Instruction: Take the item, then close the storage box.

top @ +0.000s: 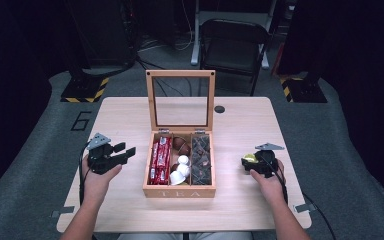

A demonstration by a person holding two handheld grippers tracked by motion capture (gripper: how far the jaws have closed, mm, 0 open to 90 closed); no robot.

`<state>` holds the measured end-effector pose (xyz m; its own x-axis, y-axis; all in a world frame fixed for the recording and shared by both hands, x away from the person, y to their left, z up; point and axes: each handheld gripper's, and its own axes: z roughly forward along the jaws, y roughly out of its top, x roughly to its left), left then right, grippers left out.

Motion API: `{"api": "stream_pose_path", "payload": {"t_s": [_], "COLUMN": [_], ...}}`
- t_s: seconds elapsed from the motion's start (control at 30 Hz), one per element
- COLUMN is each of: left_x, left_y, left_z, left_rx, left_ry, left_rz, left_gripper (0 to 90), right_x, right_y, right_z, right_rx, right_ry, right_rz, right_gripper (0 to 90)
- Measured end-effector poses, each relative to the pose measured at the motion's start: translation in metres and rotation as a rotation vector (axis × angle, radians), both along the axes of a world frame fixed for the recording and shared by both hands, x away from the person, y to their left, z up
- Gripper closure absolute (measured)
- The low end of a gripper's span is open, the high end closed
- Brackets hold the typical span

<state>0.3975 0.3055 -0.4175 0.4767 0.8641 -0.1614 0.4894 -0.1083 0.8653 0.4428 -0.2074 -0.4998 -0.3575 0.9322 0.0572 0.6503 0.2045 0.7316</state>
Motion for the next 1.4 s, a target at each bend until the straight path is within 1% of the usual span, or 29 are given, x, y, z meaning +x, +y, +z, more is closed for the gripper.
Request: {"api": "stream_pose_path", "payload": {"t_s": [0.07, 0.13, 0.17, 0.2, 0.23, 0.27, 0.3, 0.4, 0.53, 0.57, 0.63, 0.7, 0.8, 0.9, 0.93, 1.03, 1.13, 1.17, 1.4], "left_x": [0.0, 0.0, 0.0, 0.0, 0.0, 0.0, -0.001, -0.001, -0.001, -0.001, -0.001, -0.001, -0.001, -0.001, -0.001, -0.001, -0.002, -0.002, -0.002], "left_y": [0.0, -0.001, -0.001, -0.002, -0.002, -0.002, -0.002, -0.002, -0.002, -0.002, -0.002, -0.002, -0.004, -0.004, -0.005, -0.005, -0.004, -0.004, -0.004], "left_z": [0.0, -0.001, -0.001, -0.001, -0.001, -0.001, 0.0, 0.0, 0.0, 0.0, 0.0, 0.0, 0.0, 0.0, 0.0, 0.0, 0.0, 0.0, 0.0], "left_rx": [0.001, 0.003, 0.004, 0.002, 0.005, 0.002, 0.004, 0.002, 0.001, 0.002, 0.006, 0.005, 0.004, 0.01, 0.009, 0.01, 0.007, 0.007, 0.006], "left_ry": [0.0, 0.002, 0.002, -0.003, 0.003, -0.003, 0.0, -0.003, -0.004, -0.004, -0.002, -0.001, -0.002, 0.0, -0.002, -0.003, 0.0, -0.001, 0.0], "left_rz": [-0.002, -0.004, -0.005, -0.003, -0.009, -0.003, -0.006, -0.004, -0.004, -0.004, -0.006, -0.007, -0.008, -0.014, -0.01, -0.013, -0.011, -0.01, -0.01], "left_gripper": [48.8, 48.7, 48.8, 48.8, 48.8, 48.8, 48.8, 48.7, 48.7, 48.7, 48.6, 48.2, 47.8, 47.7, 47.7, 47.7, 47.7, 47.7, 47.5], "right_x": [0.0, 0.0, 0.0, 0.0, -0.001, 0.0, -0.001, -0.002, -0.003, -0.004, -0.004, -0.004, -0.003, 0.0, 0.001, 0.004, 0.009, 0.011, 0.016], "right_y": [0.0, 0.0, -0.001, -0.001, -0.002, -0.002, -0.001, 0.0, 0.003, 0.004, 0.005, 0.007, 0.01, 0.013, 0.015, 0.02, 0.025, 0.027, 0.038], "right_z": [0.0, 0.0, 0.0, 0.001, 0.002, 0.002, 0.003, 0.006, 0.011, 0.013, 0.018, 0.023, 0.03, 0.038, 0.041, 0.051, 0.06, 0.064, 0.081], "right_rx": [0.012, 0.013, 0.009, 0.017, 0.017, 0.015, 0.021, 0.017, 0.018, 0.022, 0.016, 0.02, 0.025, 0.029, 0.045, 0.045, 0.06, 0.059, 0.056], "right_ry": [0.0, -0.001, -0.005, -0.005, -0.012, -0.019, -0.016, -0.029, -0.042, -0.043, -0.066, -0.067, -0.067, -0.07, -0.065, -0.071, -0.071, -0.08, -0.104], "right_rz": [-0.005, -0.013, -0.007, -0.01, -0.006, -0.002, -0.008, 0.0, -0.005, -0.005, 0.009, 0.006, 0.022, 0.049, 0.053, 0.072, 0.092, 0.101, 0.137], "right_gripper": [32.8, 30.8, 30.4, 30.0, 29.8, 29.4, 29.1, 28.4, 28.4, 28.6, 29.6, 29.7, 30.8, 32.0, 32.3, 32.5, 33.2, 33.4, 35.5]}}
